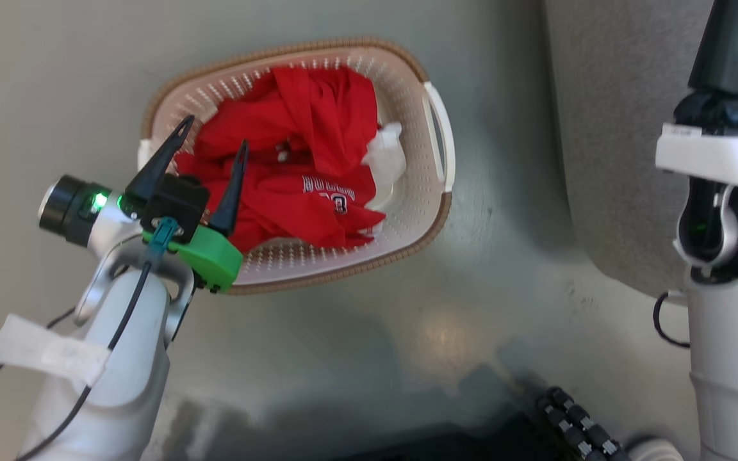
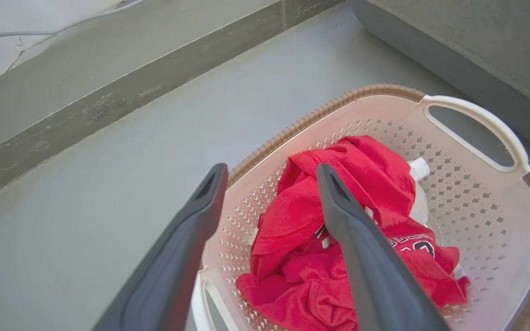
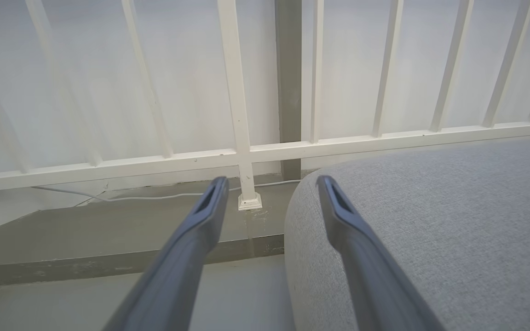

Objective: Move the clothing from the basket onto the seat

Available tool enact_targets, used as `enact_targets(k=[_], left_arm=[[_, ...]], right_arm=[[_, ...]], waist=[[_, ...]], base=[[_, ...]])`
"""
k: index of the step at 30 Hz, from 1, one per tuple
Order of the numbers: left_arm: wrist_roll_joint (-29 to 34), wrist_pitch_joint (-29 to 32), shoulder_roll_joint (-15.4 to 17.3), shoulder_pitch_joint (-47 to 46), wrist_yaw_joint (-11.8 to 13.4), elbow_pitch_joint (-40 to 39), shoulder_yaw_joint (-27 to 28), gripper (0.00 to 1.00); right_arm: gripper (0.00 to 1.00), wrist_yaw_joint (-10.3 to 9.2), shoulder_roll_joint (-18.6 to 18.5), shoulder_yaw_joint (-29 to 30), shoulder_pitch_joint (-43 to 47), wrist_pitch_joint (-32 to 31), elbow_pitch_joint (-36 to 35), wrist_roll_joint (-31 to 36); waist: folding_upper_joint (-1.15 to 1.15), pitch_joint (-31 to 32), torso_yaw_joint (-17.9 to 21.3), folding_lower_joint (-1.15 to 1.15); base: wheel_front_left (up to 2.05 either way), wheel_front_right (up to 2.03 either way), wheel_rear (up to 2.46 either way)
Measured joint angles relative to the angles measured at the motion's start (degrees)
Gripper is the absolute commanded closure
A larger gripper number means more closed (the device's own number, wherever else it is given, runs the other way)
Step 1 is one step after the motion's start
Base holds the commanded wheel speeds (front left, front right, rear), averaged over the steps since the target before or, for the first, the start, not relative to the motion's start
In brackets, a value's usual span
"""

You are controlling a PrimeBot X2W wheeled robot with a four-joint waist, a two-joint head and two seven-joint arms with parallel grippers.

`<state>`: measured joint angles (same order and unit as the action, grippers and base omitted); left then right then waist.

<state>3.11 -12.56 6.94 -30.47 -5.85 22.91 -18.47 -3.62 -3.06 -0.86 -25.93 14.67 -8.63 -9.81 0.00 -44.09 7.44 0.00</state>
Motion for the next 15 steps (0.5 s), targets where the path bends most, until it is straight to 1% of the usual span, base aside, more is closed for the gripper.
enact_targets(k=[4,7,15], left_arm=[[1.4,0.0,0.2,-2.4,-0.3,2.9,-0.8,0.0],[2.2,0.0,1.0,-3.8,-0.5,4.8,-1.8,0.0],[4.5,0.8,1.5,-8.3,-1.0,9.7,-4.3,0.0]], right_arm=[[0.0,0.07,0.0,0.1,-2.1,0.0,0.0,-0.1],[0.0,0.15,0.0,-0.4,-3.0,0.0,0.2,-0.4],[0.0,0.14,0.0,-1.6,-4.3,0.0,0.3,-1.8]], waist=[[0.0,-2.9,0.2,0.0],[0.0,-4.7,0.6,0.0],[0.0,-7.4,2.7,0.0]], base=[[0.0,0.0,0.0],[0.0,0.0,0.0],[0.0,0.0,0.0]])
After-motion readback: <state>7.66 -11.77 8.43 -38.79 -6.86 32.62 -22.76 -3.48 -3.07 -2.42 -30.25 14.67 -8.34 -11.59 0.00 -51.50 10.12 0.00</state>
